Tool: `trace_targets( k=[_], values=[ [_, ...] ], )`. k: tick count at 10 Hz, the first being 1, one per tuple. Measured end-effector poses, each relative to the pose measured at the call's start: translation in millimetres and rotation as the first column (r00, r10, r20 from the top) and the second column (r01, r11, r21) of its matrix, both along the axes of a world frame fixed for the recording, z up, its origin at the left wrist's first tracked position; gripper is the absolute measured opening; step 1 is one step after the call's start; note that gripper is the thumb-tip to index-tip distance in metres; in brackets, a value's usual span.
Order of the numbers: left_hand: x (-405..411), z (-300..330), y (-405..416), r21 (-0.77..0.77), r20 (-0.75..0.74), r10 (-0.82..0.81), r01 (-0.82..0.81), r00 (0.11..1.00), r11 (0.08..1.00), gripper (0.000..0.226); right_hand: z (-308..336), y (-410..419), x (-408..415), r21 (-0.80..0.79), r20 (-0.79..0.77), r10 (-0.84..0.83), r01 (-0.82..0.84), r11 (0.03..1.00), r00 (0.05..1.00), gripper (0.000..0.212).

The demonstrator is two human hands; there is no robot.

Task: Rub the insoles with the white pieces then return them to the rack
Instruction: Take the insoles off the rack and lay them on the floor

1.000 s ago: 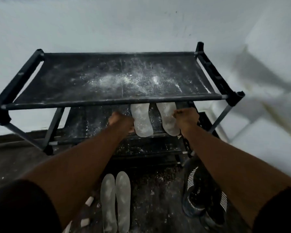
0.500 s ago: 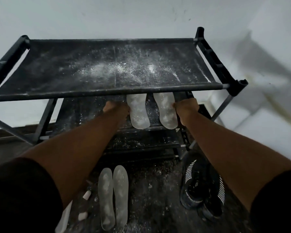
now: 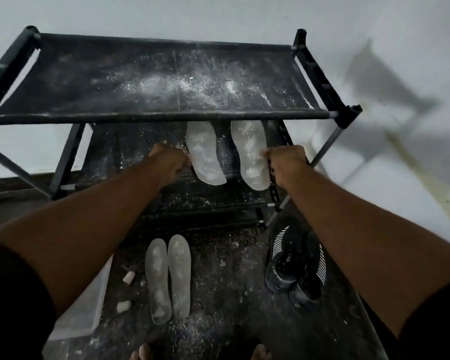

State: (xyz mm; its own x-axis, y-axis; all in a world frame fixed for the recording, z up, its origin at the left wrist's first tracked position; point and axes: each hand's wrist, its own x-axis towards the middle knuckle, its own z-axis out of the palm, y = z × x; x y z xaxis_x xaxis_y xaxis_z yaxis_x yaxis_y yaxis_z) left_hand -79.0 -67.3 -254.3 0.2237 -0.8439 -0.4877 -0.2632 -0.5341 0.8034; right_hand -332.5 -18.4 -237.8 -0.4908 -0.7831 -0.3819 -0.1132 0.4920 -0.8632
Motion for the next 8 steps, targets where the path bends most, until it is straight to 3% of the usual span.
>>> trace_targets(
  k=[1, 3, 4, 5, 6, 7, 8],
  values=[
    [11, 12, 24, -0.001, -0.025, -0.048, 0.048, 0.999, 0.999, 0.025, 7, 29, 2, -0.059, 0.044, -0.029, 0.031, 0.998, 0.999, 0.009],
    [15, 39, 101, 0.047, -0.174, -0.162, 0.173, 0.971, 0.984, 0.013, 2, 101, 24, -0.012, 0.159, -0.142, 0.146, 0.989, 0.977, 0.013],
    [11, 35, 146, 0.085, -0.198, -0.128, 0.147, 0.972, 0.986, 0.004, -7, 140, 39, -0.015, 0.232, -0.197, 0.206, 0.978, 0.952, 0.01],
    [9, 14, 182, 0.117, -0.177, -0.113, 0.135, 0.978, 0.984, 0.007, -21, 174, 47, 0.009, 0.207, -0.202, 0.204, 0.979, 0.957, 0.008],
    [15, -12, 206, 0.16, -0.192, -0.133, 0.165, 0.972, 0.973, 0.016, -38, 202, 45, 0.06, 0.065, -0.169, 0.165, 0.984, 0.984, 0.017],
    [27, -43, 225, 0.165, -0.183, -0.131, 0.162, 0.974, 0.973, 0.015, -49, 224, 42, 0.139, 0.035, -0.095, 0.089, 0.986, 0.995, 0.014],
    [32, -79, 236, 0.19, -0.138, -0.121, 0.146, 0.983, 0.971, 0.015, -70, 230, 41, 0.174, 0.071, -0.122, 0.108, 0.979, 0.99, 0.023]
  ],
)
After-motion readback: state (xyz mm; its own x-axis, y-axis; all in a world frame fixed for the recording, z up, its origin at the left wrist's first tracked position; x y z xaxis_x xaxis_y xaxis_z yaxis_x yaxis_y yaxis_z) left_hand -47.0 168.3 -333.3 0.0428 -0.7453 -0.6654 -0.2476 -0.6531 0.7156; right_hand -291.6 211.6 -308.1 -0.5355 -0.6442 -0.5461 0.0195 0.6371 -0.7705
